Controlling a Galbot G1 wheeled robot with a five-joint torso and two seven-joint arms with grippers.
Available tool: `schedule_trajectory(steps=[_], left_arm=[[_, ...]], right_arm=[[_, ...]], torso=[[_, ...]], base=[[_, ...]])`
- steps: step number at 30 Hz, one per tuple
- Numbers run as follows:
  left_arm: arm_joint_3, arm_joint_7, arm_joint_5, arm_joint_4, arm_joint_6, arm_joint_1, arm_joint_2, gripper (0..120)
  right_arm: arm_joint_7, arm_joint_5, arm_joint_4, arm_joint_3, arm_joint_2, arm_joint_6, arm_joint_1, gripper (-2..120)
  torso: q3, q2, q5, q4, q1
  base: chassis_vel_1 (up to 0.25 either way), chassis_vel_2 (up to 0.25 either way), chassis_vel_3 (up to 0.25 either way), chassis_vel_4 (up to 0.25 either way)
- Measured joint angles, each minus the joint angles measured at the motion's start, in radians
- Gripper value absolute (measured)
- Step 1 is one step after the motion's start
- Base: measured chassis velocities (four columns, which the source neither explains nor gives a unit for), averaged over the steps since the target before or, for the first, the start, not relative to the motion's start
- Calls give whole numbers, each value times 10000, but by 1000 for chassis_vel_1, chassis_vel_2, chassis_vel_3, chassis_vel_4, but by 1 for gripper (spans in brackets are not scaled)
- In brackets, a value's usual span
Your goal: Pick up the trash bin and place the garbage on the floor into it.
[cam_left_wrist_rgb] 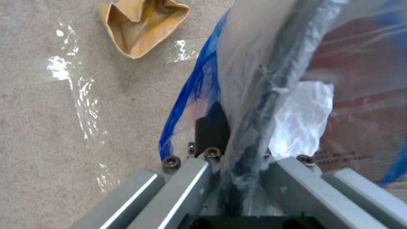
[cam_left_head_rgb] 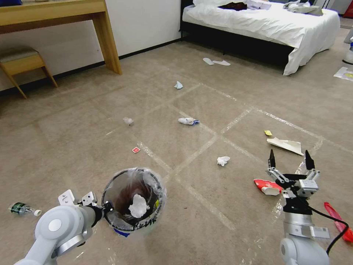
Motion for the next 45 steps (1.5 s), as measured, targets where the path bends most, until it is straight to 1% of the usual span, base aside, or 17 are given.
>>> schedule_trajectory(steps=[4, 10, 23, 36, 45], left_arm=[[10, -4, 16, -55, 2, 47, 12, 0], [3, -5, 112, -140, 5, 183, 15, 0], [-69, 24, 206, -289, 17, 348, 64, 0], [-10, 63, 267, -220, 20, 293, 21, 0], [29, 61, 263, -159, 16, 236, 22, 0]], right_arm=[[-278, 0, -40, 123, 5, 29, -7, 100], [-434, -47, -225, 63, 49, 113, 26, 100], [-597, -137, -374, 25, 132, 218, 119, 100], [-625, -189, -496, 15, 130, 237, 154, 100], [-626, -179, -498, -20, 124, 243, 174, 100]], torso=[[0, 0, 1, 0, 0], [0, 0, 1, 0, 0], [0, 0, 1, 0, 0], [0, 0, 1, 0, 0], [2, 0, 1, 0, 3]], base=[[0, 0, 0, 0], [0, 0, 0, 0], [0, 0, 0, 0], [0, 0, 0, 0], [-57, 55, 53, -58]])
